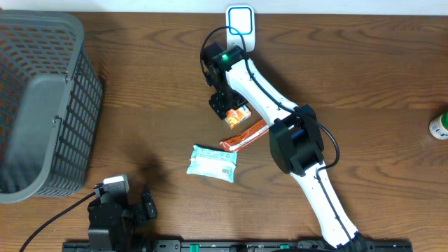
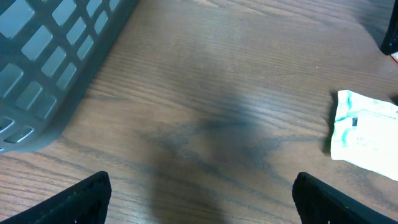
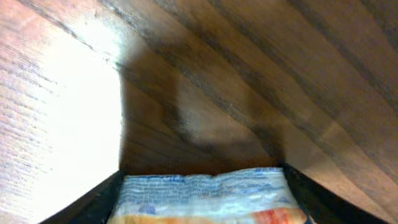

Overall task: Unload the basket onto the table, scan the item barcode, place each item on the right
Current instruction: 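Hold the Kleenex pack up under the scanner with the right gripper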

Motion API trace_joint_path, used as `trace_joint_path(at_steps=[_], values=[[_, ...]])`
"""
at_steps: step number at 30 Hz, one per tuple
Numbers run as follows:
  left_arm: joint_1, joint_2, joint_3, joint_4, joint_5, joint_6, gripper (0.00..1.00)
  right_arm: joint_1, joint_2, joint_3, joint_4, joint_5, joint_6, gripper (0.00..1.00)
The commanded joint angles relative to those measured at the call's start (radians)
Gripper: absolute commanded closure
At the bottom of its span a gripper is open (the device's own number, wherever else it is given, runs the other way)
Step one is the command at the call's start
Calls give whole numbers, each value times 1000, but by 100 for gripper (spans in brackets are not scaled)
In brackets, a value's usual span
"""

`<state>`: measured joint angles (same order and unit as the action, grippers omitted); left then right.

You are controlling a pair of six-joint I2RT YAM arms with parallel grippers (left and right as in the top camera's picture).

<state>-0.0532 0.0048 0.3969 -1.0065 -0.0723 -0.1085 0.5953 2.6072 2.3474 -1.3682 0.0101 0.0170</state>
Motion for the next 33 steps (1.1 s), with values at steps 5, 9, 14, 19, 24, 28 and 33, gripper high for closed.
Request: trace_joint_path(at_steps=[5,9,14,19,24,28,33], values=[[2,1,-1,-6,10,-10,6,9,78,-43,-36,-38,80,30],[2,1,-1,-6,10,-9,6,9,78,-19,-57,-56,148,30],[2,1,-1,-6,10,-9,6,1,78,99,-110,-154,226,31],[2,1,-1,-6,10,-10,6,-21,78,264,-177,-301,256,34],[2,1,-1,-6,10,-10,6,-55,78,410,-311,-423,301,38],[2,1,-1,-6,10,-9,6,-74,69,428,-331,-540,275,37],[2,1,-1,-6,10,-9,6,-91,69,427,-330,-656,280,36]])
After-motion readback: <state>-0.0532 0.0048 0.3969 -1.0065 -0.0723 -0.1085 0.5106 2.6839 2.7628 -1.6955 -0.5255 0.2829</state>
